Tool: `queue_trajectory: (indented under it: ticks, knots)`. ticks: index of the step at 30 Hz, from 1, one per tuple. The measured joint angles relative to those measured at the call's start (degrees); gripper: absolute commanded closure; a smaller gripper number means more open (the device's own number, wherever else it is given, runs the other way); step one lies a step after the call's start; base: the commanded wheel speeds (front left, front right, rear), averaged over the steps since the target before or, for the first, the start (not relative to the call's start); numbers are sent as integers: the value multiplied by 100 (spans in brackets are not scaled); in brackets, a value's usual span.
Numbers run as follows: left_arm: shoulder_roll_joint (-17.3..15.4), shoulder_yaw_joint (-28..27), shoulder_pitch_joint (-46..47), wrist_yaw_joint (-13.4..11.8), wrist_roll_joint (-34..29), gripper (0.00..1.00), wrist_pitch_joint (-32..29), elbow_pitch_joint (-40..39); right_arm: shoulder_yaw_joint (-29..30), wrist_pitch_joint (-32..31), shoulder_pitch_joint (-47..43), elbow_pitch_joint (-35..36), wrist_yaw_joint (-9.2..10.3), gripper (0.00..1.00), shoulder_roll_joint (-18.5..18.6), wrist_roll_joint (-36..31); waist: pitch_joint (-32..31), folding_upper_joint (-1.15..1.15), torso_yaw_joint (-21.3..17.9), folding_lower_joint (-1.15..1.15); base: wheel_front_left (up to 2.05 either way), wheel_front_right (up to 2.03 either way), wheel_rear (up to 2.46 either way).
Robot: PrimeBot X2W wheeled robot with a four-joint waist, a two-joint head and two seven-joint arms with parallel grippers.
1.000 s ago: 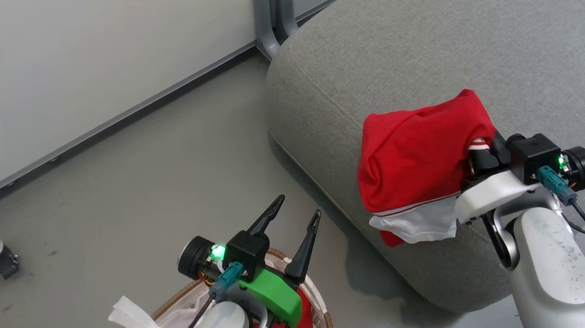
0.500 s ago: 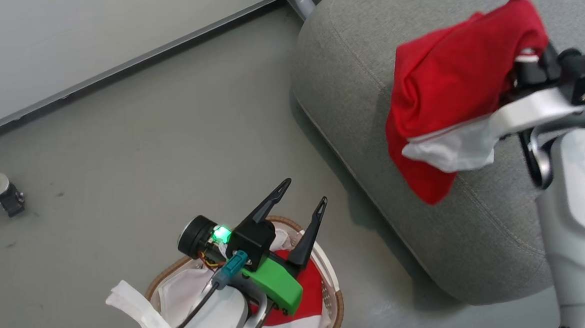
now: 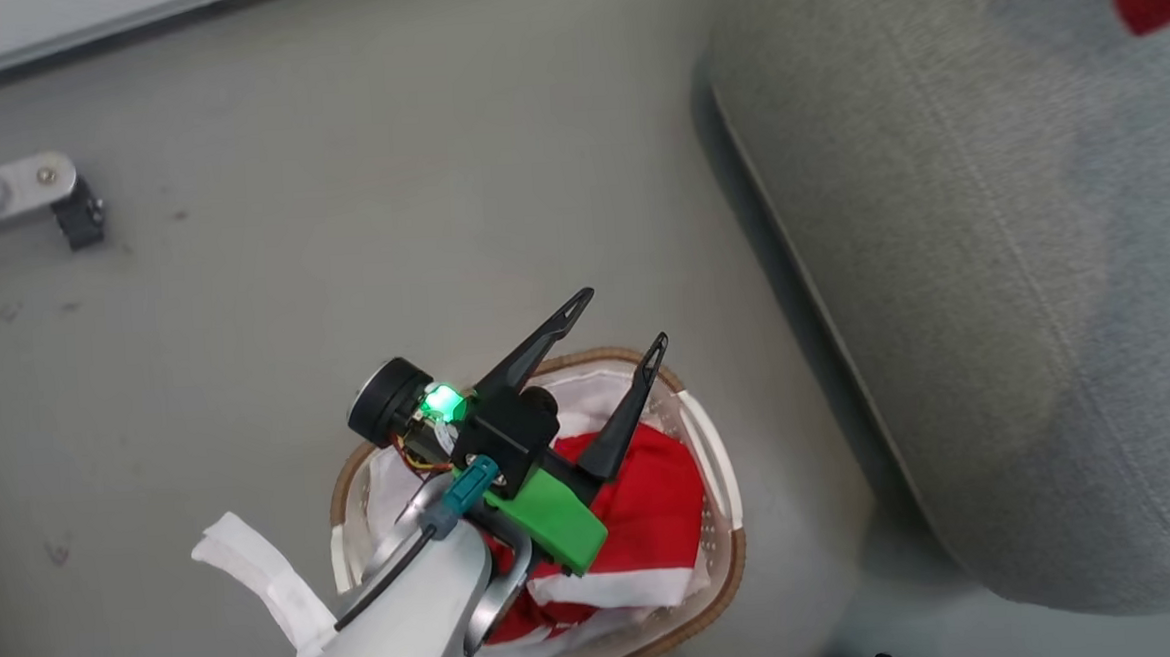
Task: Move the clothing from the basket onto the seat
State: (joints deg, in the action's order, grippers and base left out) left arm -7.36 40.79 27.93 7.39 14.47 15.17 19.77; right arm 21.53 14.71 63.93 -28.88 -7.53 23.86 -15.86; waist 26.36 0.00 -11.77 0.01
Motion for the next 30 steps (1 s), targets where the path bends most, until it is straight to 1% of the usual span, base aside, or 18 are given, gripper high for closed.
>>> queue_trajectory:
  ticks: [5, 7, 11, 14, 16, 19, 20, 21, 22, 23, 27, 30]
  knots:
    - [-62, -27, 8, -12, -27, 0, 0, -78, 386, 3, 209, -725, 0, 100, 137, -250, 424, 0, 231, 0, 0, 0, 0]
    - [-86, -52, 27, -36, -43, 0, 0, -92, 573, 21, 191, -962, 0, 100, 92, -307, 579, 0, 296, 0, 0, 0, 0]
    - [-120, -88, 70, -49, -53, 0, 0, -108, 1062, 29, -24, -1448, 0, 100, -116, -415, 888, 0, 396, 0, 0, 0, 0]
    - [-129, -89, 87, -58, -60, 0, 0, -99, 1137, 30, -230, -1526, 0, 100, -166, -743, 1067, 0, 445, 0, 0, 0, 0]
    - [-129, -92, 93, -59, -60, 0, 0, -93, 1249, 31, -294, -1600, 0, 100, -296, -744, 1155, 0, 468, 0, 0, 0, 0]
    - [-135, -115, 112, -78, -59, 0, 0, -76, 1249, 31, -421, -1578, 0, 100, -477, -795, 1191, 0, 458, 0, 0, 0, 0]
    - [-136, -126, 116, -79, -59, 0, 0, -73, 1244, 37, -459, -1550, 0, 93, -510, -802, 1184, 0, 449, 0, 0, 0, 0]
    - [-138, -133, 118, -80, -58, 0, 0, -66, 1241, 38, -508, -1522, 0, 75, -534, -809, 1168, 0, 435, 0, 0, 0, 0]
    - [-140, -141, 119, -81, -55, 0, 0, -59, 1230, 38, -574, -1482, 0, 53, -565, -810, 1142, 0, 418, 0, 0, 0, 0]
    - [-141, -151, 119, -81, -48, 0, 0, -60, 1209, 38, -638, -1433, 0, 0, -610, -798, 1112, 0, 398, 0, 0, 0, 0]
    - [-125, -218, 118, -82, -13, 0, 0, -81, 1118, 43, -1080, -1124, 0, 0, -810, -641, 972, 0, 328, 0, 0, 0, 0]
    - [-115, -296, 111, -83, 11, 0, 0, -87, 944, 44, -1612, -946, 0, 0, -937, -558, 814, 0, 277, 0, 0, 0, 0]
